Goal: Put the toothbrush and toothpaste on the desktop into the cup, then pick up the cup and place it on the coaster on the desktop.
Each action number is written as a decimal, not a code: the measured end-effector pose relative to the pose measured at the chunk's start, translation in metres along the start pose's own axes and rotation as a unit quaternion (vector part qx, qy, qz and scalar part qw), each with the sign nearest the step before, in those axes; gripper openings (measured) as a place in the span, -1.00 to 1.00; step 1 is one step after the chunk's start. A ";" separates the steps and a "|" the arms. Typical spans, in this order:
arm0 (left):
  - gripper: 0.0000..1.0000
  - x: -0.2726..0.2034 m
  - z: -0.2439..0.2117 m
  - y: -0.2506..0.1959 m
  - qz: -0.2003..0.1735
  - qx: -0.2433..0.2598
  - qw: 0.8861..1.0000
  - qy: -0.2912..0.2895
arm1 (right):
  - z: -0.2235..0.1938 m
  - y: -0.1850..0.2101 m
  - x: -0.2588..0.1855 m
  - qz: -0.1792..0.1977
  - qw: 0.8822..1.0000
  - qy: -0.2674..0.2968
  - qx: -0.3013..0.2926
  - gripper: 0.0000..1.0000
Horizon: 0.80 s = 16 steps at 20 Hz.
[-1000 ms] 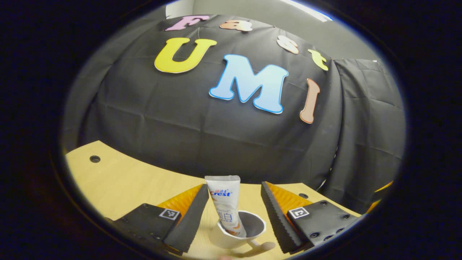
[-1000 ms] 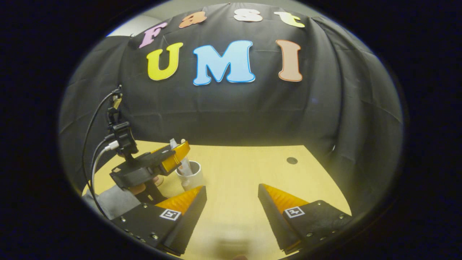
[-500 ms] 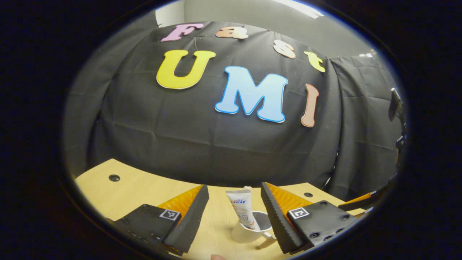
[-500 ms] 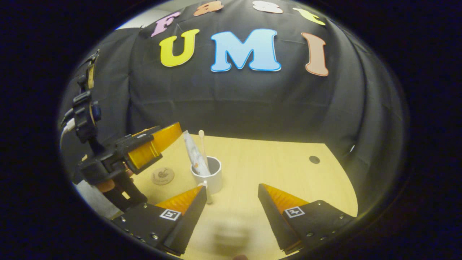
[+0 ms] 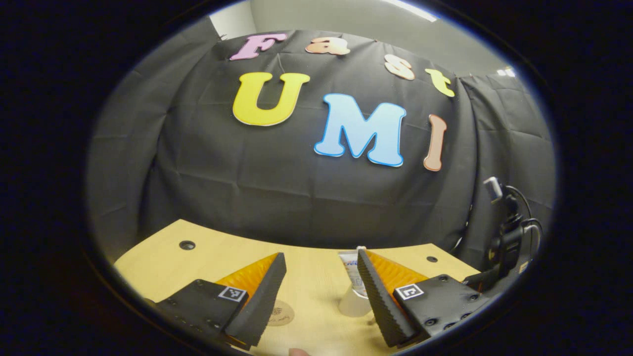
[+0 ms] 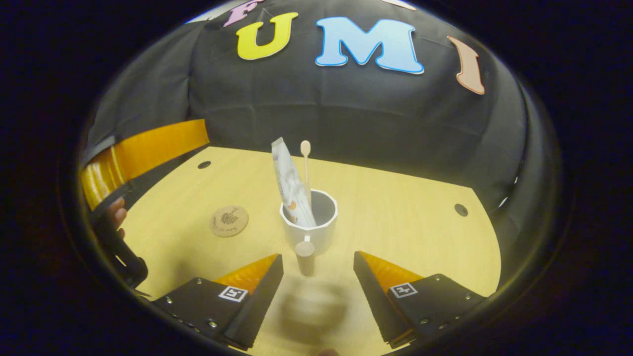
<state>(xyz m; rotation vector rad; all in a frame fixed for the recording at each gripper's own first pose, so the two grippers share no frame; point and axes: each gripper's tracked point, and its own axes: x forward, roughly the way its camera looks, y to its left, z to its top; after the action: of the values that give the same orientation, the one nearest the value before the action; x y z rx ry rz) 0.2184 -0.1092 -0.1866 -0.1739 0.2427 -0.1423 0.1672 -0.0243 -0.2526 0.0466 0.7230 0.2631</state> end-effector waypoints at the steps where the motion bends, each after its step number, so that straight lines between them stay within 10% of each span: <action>1: 0.87 -0.005 -0.002 0.004 0.004 -0.002 1.000 0.004 | -0.002 0.000 0.005 -0.002 1.000 0.009 0.000 0.77; 16: 0.86 -0.052 -0.023 0.038 0.037 -0.022 0.998 0.034 | -0.038 0.012 0.073 -0.001 0.983 0.186 -0.008 0.76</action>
<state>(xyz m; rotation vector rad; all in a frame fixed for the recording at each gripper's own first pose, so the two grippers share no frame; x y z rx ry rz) 0.1675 -0.0669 -0.2038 -0.2041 0.3203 -0.0688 0.1919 0.0043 -0.3267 -0.0194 1.0926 0.2796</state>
